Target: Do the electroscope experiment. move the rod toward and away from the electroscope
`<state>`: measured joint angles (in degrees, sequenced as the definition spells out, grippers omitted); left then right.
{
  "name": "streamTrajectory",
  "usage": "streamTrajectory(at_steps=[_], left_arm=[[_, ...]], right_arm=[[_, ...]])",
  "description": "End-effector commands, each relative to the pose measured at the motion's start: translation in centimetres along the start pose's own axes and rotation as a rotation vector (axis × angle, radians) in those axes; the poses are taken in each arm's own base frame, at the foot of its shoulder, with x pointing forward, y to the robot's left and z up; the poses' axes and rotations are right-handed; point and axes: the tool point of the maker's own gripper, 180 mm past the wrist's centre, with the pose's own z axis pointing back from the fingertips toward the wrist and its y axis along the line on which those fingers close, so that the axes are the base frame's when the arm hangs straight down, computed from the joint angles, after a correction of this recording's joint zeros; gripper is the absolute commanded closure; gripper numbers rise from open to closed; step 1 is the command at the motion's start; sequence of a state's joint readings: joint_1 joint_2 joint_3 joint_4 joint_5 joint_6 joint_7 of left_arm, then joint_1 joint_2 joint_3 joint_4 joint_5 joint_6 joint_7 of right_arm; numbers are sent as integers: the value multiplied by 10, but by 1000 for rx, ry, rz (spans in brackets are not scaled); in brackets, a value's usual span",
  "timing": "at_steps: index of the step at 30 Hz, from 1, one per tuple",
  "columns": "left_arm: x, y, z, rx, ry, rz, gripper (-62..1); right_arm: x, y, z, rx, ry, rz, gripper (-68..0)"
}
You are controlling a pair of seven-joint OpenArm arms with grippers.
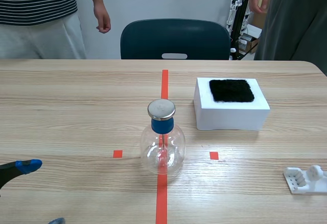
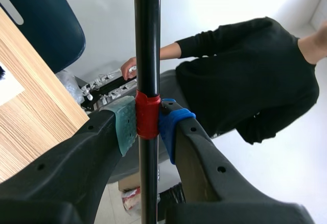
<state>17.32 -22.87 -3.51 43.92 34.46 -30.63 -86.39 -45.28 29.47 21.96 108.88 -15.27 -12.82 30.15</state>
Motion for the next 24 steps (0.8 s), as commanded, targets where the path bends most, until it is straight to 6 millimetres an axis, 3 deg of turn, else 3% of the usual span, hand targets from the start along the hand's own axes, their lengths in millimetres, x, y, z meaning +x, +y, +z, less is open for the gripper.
streamTrajectory(at_steps=[1, 24], left_arm=[[13, 4, 0, 11, -58, -12, -623], [13, 4, 0, 11, -58, -12, -623]], right_arm=[[6, -11, -7, -28, -35, 21, -2], [-3, -11, -7, -28, 17, 25, -2]])
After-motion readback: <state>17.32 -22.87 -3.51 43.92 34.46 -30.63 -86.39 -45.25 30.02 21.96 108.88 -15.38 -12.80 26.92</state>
